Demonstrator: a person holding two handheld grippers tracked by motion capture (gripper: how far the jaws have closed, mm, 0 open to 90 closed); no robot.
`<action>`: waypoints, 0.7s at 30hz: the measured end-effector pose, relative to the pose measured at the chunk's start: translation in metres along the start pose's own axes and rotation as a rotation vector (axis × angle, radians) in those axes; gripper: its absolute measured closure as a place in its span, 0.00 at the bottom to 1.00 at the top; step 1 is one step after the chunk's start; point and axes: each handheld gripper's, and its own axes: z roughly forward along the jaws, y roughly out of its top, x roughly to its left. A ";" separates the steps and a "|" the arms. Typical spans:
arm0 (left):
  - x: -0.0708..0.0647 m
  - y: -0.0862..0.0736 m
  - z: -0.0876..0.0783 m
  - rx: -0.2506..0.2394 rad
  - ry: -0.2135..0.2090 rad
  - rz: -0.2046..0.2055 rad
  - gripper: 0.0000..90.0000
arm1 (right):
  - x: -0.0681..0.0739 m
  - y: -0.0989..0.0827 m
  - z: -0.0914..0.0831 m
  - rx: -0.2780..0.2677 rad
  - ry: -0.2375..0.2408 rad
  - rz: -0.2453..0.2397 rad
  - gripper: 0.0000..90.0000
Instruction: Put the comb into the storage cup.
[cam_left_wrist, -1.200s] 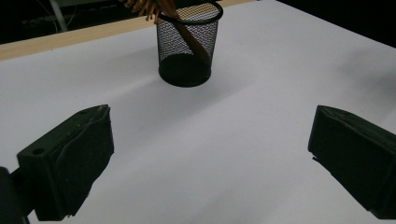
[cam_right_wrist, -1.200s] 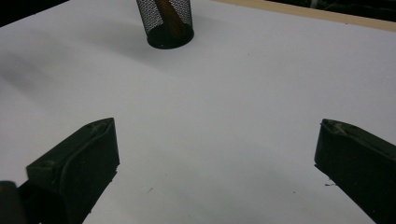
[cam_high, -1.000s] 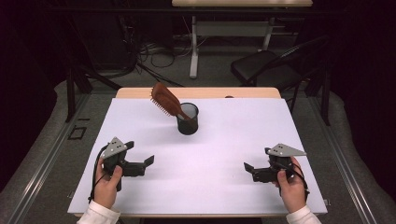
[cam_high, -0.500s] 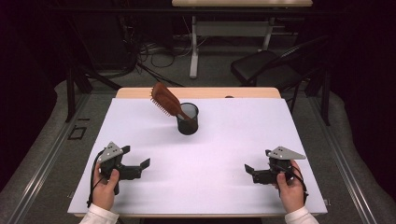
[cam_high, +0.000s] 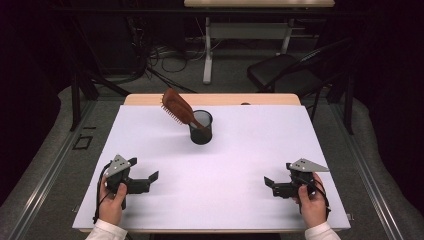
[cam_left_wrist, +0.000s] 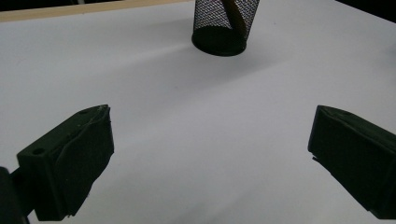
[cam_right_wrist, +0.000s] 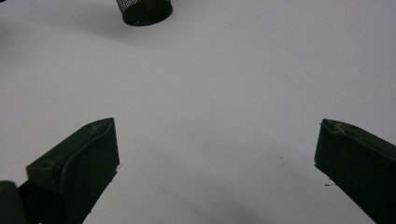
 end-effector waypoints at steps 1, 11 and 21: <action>0.000 -0.001 0.000 0.001 0.001 -0.005 0.00 | 0.000 -0.001 0.001 -0.004 -0.002 0.000 0.00; 0.004 -0.004 0.001 -0.008 0.007 -0.022 0.00 | -0.004 -0.004 0.003 -0.005 -0.017 0.006 0.00; 0.006 -0.007 0.001 -0.014 0.008 -0.040 0.00 | -0.009 -0.008 0.006 0.014 -0.018 0.022 0.00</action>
